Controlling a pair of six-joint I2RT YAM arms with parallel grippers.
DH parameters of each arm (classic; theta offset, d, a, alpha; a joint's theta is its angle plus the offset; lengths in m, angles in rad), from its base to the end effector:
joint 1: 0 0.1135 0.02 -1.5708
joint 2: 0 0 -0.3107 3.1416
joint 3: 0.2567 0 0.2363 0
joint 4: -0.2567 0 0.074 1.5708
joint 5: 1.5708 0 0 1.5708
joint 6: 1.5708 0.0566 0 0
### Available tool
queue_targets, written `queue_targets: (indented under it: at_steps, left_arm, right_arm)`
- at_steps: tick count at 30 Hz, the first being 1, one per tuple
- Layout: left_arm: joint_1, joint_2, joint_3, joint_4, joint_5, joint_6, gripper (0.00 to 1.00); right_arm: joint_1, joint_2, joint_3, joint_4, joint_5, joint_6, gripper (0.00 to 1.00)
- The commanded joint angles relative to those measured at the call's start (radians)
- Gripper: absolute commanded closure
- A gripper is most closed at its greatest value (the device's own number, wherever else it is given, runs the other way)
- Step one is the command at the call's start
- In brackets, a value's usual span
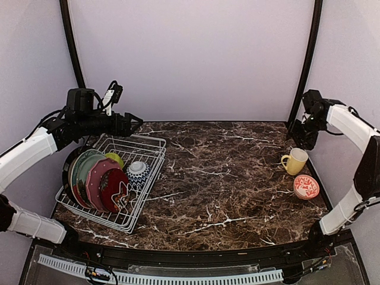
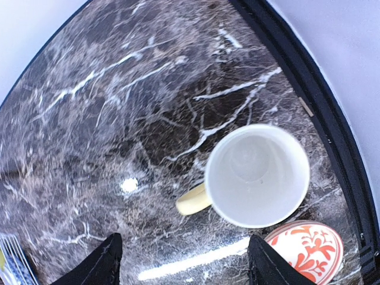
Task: Unload the mixed dishes from the dish rack
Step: Place the cup at the corner of the board, then grab the plate from the dish rack.
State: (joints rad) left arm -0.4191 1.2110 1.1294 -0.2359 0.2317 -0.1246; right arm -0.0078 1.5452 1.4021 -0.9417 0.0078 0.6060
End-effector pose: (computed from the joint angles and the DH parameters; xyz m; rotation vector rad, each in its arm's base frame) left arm 0.2376 -0.1201 0.4052 0.4408 1.8714 -0.5872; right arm 0.3078 -0.0028 0.3354 0.8088 2.5434 0.1850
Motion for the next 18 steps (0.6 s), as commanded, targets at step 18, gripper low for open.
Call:
queue_targets:
  at_steps: [18]
  left_arm:
    - [0.012,-0.06,0.209,-0.715,-0.323,0.014,0.01]
  right_arm:
    - [0.103,-0.261,-0.285,0.495,-0.492,-0.302,0.07]
